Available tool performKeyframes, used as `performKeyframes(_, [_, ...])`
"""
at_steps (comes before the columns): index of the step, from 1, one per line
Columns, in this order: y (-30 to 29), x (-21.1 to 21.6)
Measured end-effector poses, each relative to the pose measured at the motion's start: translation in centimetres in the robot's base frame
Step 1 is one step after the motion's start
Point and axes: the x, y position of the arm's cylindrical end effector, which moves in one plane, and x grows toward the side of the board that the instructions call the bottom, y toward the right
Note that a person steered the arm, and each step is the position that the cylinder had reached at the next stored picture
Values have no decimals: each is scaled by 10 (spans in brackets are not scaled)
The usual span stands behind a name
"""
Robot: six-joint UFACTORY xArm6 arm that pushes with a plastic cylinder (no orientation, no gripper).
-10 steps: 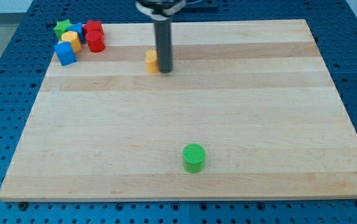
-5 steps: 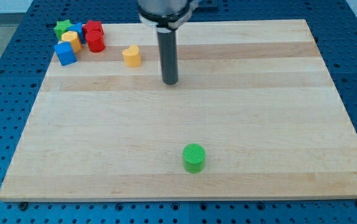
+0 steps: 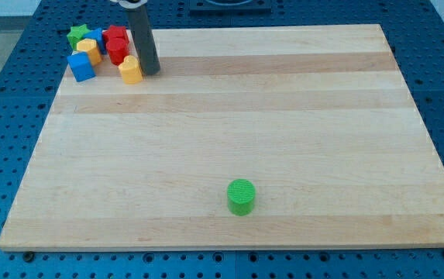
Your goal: Move the yellow heart towards the group of blocks
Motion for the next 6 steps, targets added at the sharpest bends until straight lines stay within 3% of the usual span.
performKeyframes(1, [22, 28])
performKeyframes(4, [4, -4])
performKeyframes(6, [-13, 14])
